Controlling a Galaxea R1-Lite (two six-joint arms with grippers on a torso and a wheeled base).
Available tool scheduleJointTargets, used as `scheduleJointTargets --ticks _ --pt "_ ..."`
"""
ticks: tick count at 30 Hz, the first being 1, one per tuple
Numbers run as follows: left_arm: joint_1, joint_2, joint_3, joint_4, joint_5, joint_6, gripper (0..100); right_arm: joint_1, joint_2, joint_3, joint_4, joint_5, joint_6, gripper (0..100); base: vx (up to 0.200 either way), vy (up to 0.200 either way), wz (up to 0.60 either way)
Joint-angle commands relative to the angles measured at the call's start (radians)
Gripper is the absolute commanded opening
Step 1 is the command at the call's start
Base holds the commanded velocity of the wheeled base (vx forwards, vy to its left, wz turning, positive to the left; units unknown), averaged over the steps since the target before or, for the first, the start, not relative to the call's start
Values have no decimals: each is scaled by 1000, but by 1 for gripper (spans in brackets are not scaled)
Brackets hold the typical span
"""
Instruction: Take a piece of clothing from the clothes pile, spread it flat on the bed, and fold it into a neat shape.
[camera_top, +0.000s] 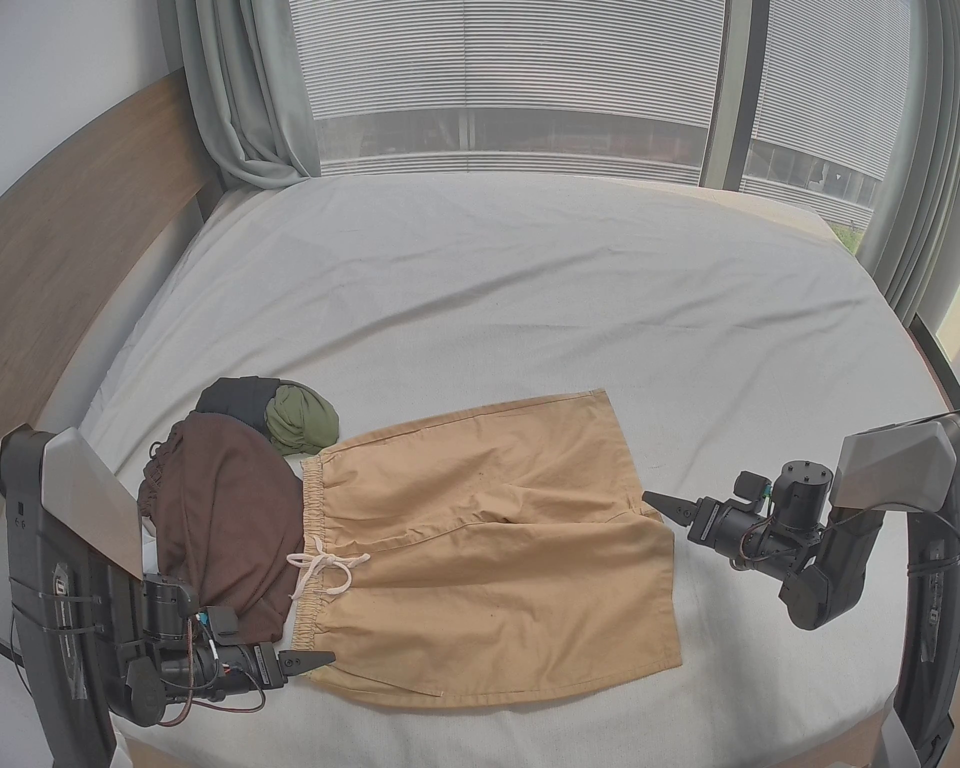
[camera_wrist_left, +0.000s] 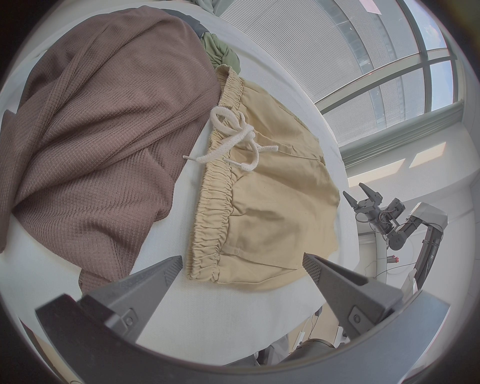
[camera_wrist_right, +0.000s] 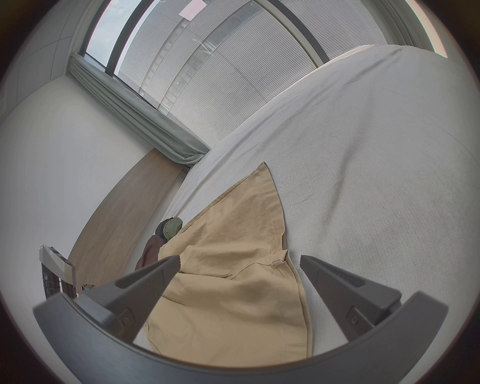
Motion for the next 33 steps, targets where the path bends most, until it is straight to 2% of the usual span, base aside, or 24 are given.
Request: scheduleJointTargets --ticks 1,18,19,30,33 --pt "-14 6 7 -1 0 -1 100 0 -4 0 -1 1 0 100 0 0 0" --pt "-25 9 -7 -1 17 -3 100 0 -24 0 -1 1 3 100 0 0 0" --pt "-25 9 -5 -1 17 -3 0 0 -24 0 -1 1 3 100 0 0 0" --pt "-24 10 -13 -1 17 -10 0 3 -35 40 -1 1 -6 100 0 0 0" --pt "-22 10 -13 -1 17 -10 0 10 -41 98 1 4 -49 100 0 0 0"
